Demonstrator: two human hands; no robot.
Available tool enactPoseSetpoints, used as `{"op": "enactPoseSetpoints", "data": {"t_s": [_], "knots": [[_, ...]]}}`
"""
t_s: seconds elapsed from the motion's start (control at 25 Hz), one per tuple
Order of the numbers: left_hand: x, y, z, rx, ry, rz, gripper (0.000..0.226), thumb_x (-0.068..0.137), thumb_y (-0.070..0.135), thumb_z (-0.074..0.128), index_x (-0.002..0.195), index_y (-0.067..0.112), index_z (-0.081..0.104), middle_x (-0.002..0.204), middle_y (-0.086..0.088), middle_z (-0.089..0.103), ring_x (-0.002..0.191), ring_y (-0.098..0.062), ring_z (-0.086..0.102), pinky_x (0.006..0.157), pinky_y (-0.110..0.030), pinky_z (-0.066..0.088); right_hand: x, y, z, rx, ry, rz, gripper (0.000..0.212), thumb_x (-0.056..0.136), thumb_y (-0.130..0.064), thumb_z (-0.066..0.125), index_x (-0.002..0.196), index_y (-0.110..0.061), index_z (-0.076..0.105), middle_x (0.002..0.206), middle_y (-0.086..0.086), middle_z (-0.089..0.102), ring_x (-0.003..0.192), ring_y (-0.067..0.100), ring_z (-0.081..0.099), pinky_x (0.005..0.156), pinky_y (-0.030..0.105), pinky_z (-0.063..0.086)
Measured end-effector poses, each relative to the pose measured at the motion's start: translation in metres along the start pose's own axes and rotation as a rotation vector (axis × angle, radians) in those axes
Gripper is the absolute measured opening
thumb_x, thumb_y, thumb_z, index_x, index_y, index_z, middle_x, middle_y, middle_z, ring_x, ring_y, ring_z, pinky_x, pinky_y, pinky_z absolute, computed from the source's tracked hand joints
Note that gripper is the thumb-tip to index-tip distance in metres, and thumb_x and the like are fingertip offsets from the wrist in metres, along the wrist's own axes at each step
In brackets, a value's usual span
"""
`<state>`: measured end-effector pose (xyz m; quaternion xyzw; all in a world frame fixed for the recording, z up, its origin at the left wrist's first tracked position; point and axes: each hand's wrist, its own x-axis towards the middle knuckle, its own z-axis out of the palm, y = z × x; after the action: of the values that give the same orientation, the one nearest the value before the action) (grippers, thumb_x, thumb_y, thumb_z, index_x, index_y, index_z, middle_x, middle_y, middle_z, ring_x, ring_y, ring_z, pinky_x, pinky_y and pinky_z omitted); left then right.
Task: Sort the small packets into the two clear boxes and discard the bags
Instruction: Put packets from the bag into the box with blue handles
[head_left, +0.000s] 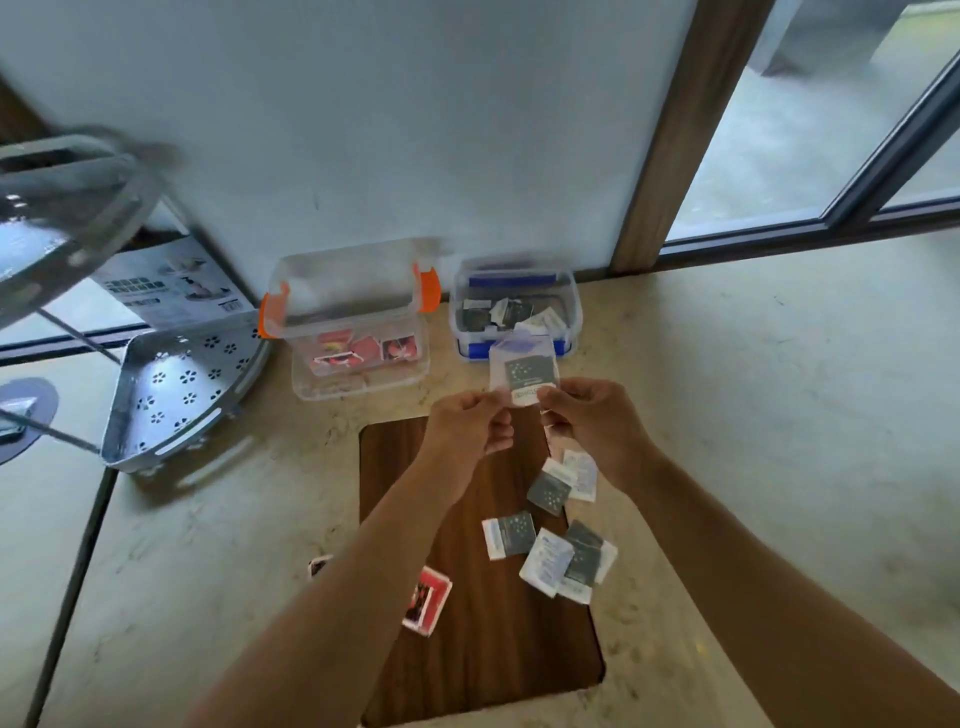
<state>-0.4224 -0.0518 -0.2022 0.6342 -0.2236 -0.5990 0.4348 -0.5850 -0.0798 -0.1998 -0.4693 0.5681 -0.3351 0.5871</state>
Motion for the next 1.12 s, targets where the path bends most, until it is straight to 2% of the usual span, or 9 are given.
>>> {"op": "enactPoseSetpoints", "data": {"t_s": [0.16,0.32,0.48,0.64,0.76,0.84,1.0,1.12], "knots": [[0.059,0.028,0.015,-0.024,0.014,0.063,0.024,0.095,0.024,0.067,0.102,0.002,0.073,0.087,-0.011,0.073,0.077,-0.019,0.071,0.078,-0.034,0.061,0.065,-0.009,0.000,0.064,0.045,-0.046,0.014,0.095,-0.013,0.067,0.086,-0.005,0.074,0.073,0.016,0.067,0.065,0.022,0.060,0.063,0.029,0.052],[0.104,0.043,0.025,-0.015,0.086,0.079,0.025,0.094,0.027,0.069,0.095,0.003,0.076,0.089,-0.013,0.077,0.079,-0.021,0.074,0.075,-0.033,0.062,0.114,-0.005,0.005,0.039,0.120,-0.041,0.024,0.094,-0.019,0.070,0.078,0.000,0.074,0.063,0.009,0.066,0.054,0.015,0.057,0.054,0.026,0.049],[0.130,0.043,0.026,0.019,0.135,0.046,0.020,0.093,0.025,0.071,0.091,0.006,0.075,0.083,-0.012,0.075,0.071,-0.021,0.070,0.071,-0.032,0.060,0.134,0.005,0.007,-0.043,0.186,-0.015,0.027,0.091,-0.028,0.072,0.070,-0.011,0.074,0.060,0.004,0.071,0.048,0.014,0.062,0.046,0.024,0.048],[0.131,0.036,0.029,-0.010,0.192,-0.012,0.020,0.093,0.026,0.069,0.092,0.006,0.072,0.077,-0.008,0.070,0.071,-0.021,0.066,0.074,-0.035,0.059,0.131,0.006,0.003,-0.079,0.201,-0.010,0.029,0.093,-0.030,0.069,0.070,-0.012,0.072,0.063,0.005,0.072,0.053,0.016,0.063,0.049,0.024,0.048],[0.118,0.040,0.032,-0.030,0.182,-0.019,0.019,0.095,0.025,0.068,0.094,0.006,0.071,0.077,-0.008,0.069,0.070,-0.020,0.065,0.072,-0.034,0.058,0.120,-0.004,0.000,-0.066,0.179,0.001,0.023,0.095,-0.023,0.066,0.079,-0.008,0.072,0.067,0.003,0.069,0.055,0.010,0.061,0.050,0.018,0.050],[0.111,0.043,0.033,-0.028,0.168,-0.021,0.018,0.095,0.024,0.067,0.093,0.007,0.070,0.078,-0.008,0.069,0.072,-0.022,0.066,0.076,-0.036,0.060,0.115,-0.010,-0.003,-0.052,0.164,-0.007,0.020,0.096,-0.021,0.064,0.086,-0.005,0.072,0.069,0.003,0.068,0.056,0.008,0.061,0.051,0.015,0.050],[0.077,0.047,0.029,-0.038,0.113,-0.011,0.011,0.094,0.016,0.067,0.094,0.005,0.068,0.082,-0.013,0.069,0.076,-0.025,0.067,0.082,-0.040,0.061,0.084,-0.020,-0.006,-0.026,0.133,-0.010,0.018,0.096,-0.019,0.065,0.088,-0.004,0.071,0.074,0.008,0.069,0.061,0.015,0.062,0.055,0.022,0.051],[0.050,0.038,0.023,-0.015,0.079,0.001,0.012,0.093,0.012,0.068,0.098,0.001,0.069,0.093,-0.021,0.071,0.082,-0.028,0.068,0.085,-0.042,0.062,0.052,-0.019,-0.008,0.001,0.128,0.006,0.016,0.094,-0.014,0.065,0.085,-0.003,0.071,0.075,0.012,0.069,0.058,0.015,0.061,0.053,0.024,0.049]]}}
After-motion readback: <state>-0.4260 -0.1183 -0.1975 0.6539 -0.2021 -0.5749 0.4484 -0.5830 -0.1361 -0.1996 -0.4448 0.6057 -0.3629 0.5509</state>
